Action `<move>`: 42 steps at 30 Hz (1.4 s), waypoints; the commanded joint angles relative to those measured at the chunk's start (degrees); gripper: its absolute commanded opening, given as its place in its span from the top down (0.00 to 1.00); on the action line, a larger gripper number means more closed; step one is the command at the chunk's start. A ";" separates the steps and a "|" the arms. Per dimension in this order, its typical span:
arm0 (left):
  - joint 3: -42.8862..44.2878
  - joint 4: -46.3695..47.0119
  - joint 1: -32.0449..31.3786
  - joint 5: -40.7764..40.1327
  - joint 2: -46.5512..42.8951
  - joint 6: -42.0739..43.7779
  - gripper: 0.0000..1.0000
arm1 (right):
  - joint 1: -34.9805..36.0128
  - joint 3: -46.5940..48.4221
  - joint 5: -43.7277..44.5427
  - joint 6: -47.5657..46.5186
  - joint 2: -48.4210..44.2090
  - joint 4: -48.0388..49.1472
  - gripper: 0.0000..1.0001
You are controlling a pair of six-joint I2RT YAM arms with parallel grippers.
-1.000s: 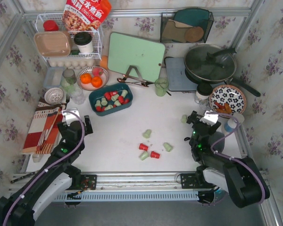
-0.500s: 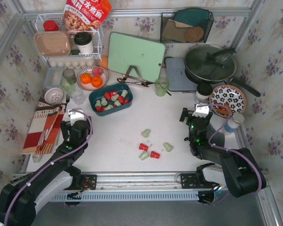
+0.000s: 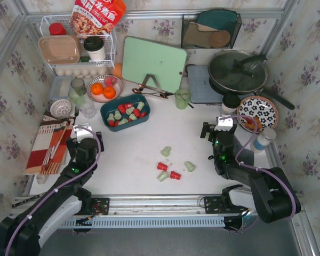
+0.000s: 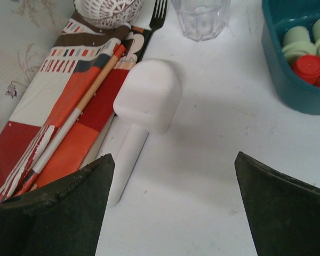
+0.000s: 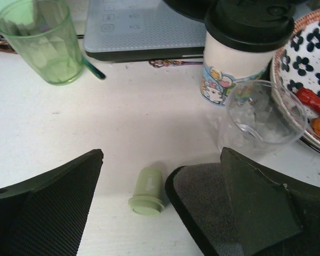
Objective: Mix the coffee capsules in the storage basket
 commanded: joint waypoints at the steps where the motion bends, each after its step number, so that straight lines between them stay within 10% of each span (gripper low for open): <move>1: 2.68 -3.92 -0.03 2.61 -1.99 1.11 0.04 | 0.47 1.20 -3.25 0.97 -1.85 -5.37 0.00; 16: 7.21 -19.71 -0.05 8.74 -14.78 -8.54 0.01 | 16.86 14.86 -0.76 11.21 -10.68 -43.63 0.00; 24: 7.78 -20.25 -0.10 10.77 -14.62 -10.26 0.01 | 20.58 13.67 -15.23 19.76 -3.83 -36.27 0.04; 42: 8.13 -20.34 -0.05 13.58 -14.56 -12.39 0.01 | 32.02 22.96 -10.65 20.95 18.39 -34.43 0.12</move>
